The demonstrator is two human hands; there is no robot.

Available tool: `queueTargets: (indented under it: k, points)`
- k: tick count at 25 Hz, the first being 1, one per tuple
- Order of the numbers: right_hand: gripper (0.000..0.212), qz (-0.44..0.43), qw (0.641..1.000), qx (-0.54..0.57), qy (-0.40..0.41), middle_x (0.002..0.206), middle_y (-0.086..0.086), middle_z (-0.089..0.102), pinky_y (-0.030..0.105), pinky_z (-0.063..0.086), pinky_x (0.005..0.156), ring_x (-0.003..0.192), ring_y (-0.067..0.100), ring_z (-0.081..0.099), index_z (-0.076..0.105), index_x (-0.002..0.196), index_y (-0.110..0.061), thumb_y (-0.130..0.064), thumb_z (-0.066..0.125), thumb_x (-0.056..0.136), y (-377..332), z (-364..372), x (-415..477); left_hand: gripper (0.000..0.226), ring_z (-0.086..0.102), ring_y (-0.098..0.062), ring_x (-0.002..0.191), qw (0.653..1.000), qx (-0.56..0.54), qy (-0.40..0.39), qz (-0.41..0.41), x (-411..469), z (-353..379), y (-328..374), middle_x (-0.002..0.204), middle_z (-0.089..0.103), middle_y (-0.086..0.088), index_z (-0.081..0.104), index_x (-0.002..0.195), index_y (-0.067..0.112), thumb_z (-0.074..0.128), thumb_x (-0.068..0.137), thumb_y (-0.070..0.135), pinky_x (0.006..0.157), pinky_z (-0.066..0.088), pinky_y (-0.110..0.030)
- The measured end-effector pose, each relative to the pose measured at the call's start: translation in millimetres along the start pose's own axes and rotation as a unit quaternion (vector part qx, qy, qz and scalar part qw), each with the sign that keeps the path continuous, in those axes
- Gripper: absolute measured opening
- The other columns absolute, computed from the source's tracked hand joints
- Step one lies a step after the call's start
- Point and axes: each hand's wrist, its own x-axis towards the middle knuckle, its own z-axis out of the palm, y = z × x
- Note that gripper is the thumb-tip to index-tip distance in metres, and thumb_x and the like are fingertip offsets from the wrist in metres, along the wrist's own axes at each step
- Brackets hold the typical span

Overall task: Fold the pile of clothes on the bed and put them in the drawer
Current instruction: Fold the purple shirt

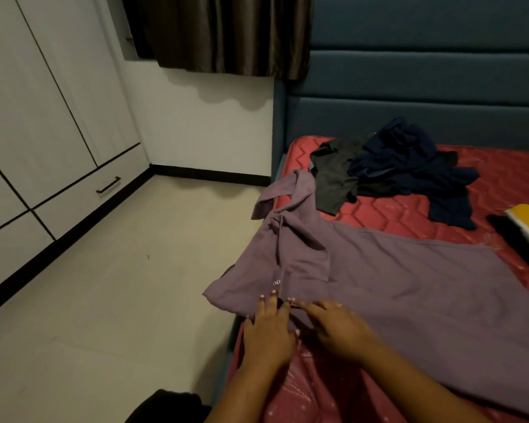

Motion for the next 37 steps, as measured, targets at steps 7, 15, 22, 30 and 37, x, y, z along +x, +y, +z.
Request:
queueTargets:
  k: [7, 15, 22, 30, 37]
  points:
    - [0.060, -0.018, 0.998, -0.004, -0.068, 0.161, 0.003, -0.001, 0.052, 0.028, 0.111, 0.146, 0.032, 0.010, 0.006, 0.143, -0.060, -0.040, 0.042, 0.099, -20.4, 4.3, 28.1, 0.058, 0.009, -0.016, 0.148, 0.996, 0.038, -0.054, 0.052, 11.8, -3.4, -13.1, 0.158, 0.019, 0.005, 0.027, 0.147, 0.025, 0.050, 0.095, 0.035, 0.115, 0.009, -0.056]
    - [0.055, -0.007, 0.996, -0.039, 0.086, 0.153, -0.005, 0.034, 0.036, 0.037, 0.103, 0.132, 0.023, 0.042, 0.038, 0.146, -0.028, -0.033, 0.048, 0.092, -1.1, -0.9, 61.9, 0.036, 0.046, -0.021, 0.123, 0.994, -0.029, 0.006, 0.110, 53.4, -10.4, -30.6, 0.132, 0.053, 0.001, 0.055, 0.127, 0.020, 0.054, 0.091, 0.025, 0.099, 0.041, -0.033]
    - [0.039, 0.063, 0.876, 0.385, 0.283, 0.056, -0.009, 0.056, 0.013, 0.037, 0.055, 0.053, 0.000, 0.049, 0.063, 0.073, -0.031, -0.001, 0.043, 0.057, 67.9, -70.4, -7.9, 0.054, 0.035, -0.020, 0.133, 0.983, 0.026, 0.010, 0.179, 43.3, 5.7, -5.2, 0.149, 0.037, 0.002, 0.037, 0.145, 0.024, 0.052, 0.094, 0.032, 0.111, 0.028, -0.030]
    - [0.028, 0.191, 0.944, -0.148, 0.226, 0.056, -0.002, 0.064, 0.033, 0.045, 0.059, 0.059, 0.021, 0.066, 0.065, 0.072, -0.027, -0.009, 0.062, 0.051, 167.3, -102.0, -148.3, 0.064, 0.018, -0.021, 0.144, 0.981, 0.117, -0.019, 0.153, 27.2, 12.7, -4.0, 0.158, 0.017, 0.001, 0.022, 0.151, 0.028, 0.047, 0.094, 0.045, 0.114, 0.022, -0.041]
    - [0.071, 0.156, 0.945, -0.238, 0.161, 0.111, 0.003, 0.065, 0.051, 0.034, 0.089, 0.103, 0.028, 0.062, 0.061, 0.120, -0.035, -0.061, 0.064, 0.054, 117.1, -16.8, -103.7, 0.037, 0.042, -0.027, 0.122, 0.977, 0.060, 0.128, 0.158, 24.1, 1.9, -0.4, 0.142, 0.040, -0.006, 0.063, 0.115, 0.018, 0.066, 0.083, 0.036, 0.085, 0.050, -0.041]
